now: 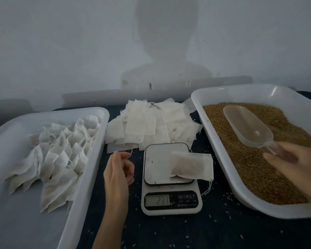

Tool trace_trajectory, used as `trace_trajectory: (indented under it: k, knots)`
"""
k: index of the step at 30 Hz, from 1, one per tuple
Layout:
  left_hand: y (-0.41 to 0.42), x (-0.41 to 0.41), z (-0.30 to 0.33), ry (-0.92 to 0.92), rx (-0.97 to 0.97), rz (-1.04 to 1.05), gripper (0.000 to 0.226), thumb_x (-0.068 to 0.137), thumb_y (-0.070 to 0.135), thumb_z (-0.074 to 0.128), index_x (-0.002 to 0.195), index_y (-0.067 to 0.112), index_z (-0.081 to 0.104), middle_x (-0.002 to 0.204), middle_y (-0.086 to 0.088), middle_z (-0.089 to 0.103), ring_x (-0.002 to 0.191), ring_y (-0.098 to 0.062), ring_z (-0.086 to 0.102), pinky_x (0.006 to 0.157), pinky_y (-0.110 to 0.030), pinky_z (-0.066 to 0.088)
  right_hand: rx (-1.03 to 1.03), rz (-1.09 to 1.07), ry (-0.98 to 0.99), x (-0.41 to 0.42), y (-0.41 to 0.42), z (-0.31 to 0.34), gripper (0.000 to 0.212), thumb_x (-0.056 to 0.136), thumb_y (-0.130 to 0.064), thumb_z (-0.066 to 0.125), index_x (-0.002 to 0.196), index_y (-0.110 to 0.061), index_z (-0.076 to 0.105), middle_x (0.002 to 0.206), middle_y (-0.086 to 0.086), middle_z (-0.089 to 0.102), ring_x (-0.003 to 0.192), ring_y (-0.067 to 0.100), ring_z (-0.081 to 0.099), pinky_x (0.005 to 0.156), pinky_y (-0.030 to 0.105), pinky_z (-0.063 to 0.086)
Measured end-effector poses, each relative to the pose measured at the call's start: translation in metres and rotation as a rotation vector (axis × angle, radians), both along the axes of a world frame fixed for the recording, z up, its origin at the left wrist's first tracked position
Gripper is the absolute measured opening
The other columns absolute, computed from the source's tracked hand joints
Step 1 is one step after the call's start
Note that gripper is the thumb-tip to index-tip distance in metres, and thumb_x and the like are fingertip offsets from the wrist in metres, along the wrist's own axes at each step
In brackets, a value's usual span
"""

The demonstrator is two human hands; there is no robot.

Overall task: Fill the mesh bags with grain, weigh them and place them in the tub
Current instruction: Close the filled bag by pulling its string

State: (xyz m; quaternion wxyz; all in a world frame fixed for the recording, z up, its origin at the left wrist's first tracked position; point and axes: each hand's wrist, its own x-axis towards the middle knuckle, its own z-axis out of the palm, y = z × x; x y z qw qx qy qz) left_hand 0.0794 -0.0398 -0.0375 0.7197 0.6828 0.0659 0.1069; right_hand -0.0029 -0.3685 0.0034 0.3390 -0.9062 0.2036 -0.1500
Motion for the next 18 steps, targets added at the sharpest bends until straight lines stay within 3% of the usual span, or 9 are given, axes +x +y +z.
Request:
trace_trajectory:
  k: [6,9,12,18]
  knots:
    - [0.006,-0.010,0.006,-0.100,-0.063,0.073,0.032,0.102,0.020,0.036,0.083,0.019,0.061,0.056,-0.001,0.047,0.046,-0.009,0.035,0.042,-0.020,0.031,-0.001,0.028,0.060,0.003,-0.003,-0.008,0.018,0.074,-0.053,0.058,0.090,-0.060,0.055,0.080,-0.024,0.063,0.075,0.007,0.063,0.064,0.033,0.048]
    - [0.005,-0.013,0.009,-0.135,-0.081,0.090,0.032,0.101,0.017,0.036,0.080,0.019,0.060,0.057,-0.002,0.046,0.047,-0.010,0.035,0.042,-0.020,0.032,-0.043,0.020,0.104,0.006,-0.002,-0.011,0.031,0.078,-0.048,0.061,0.108,-0.053,0.056,0.086,-0.026,0.062,0.078,0.006,0.062,0.069,0.036,0.051]
    - [0.004,-0.016,0.012,-0.158,-0.085,0.095,0.031,0.102,0.016,0.036,0.081,0.017,0.059,0.057,-0.001,0.047,0.047,-0.010,0.035,0.043,-0.020,0.032,-0.077,0.003,0.158,0.009,-0.004,-0.016,0.047,0.082,-0.041,0.065,0.127,-0.037,0.053,0.098,-0.014,0.063,0.088,0.013,0.061,0.080,0.044,0.053]
    - [0.003,-0.019,0.021,-0.211,-0.093,0.108,0.032,0.102,0.016,0.037,0.079,0.020,0.059,0.058,0.001,0.048,0.049,-0.010,0.037,0.044,-0.018,0.034,-0.135,0.005,0.222,0.011,-0.009,-0.021,0.052,0.081,-0.046,0.061,0.131,-0.032,0.050,0.096,-0.010,0.062,0.082,0.015,0.063,0.077,0.044,0.054]
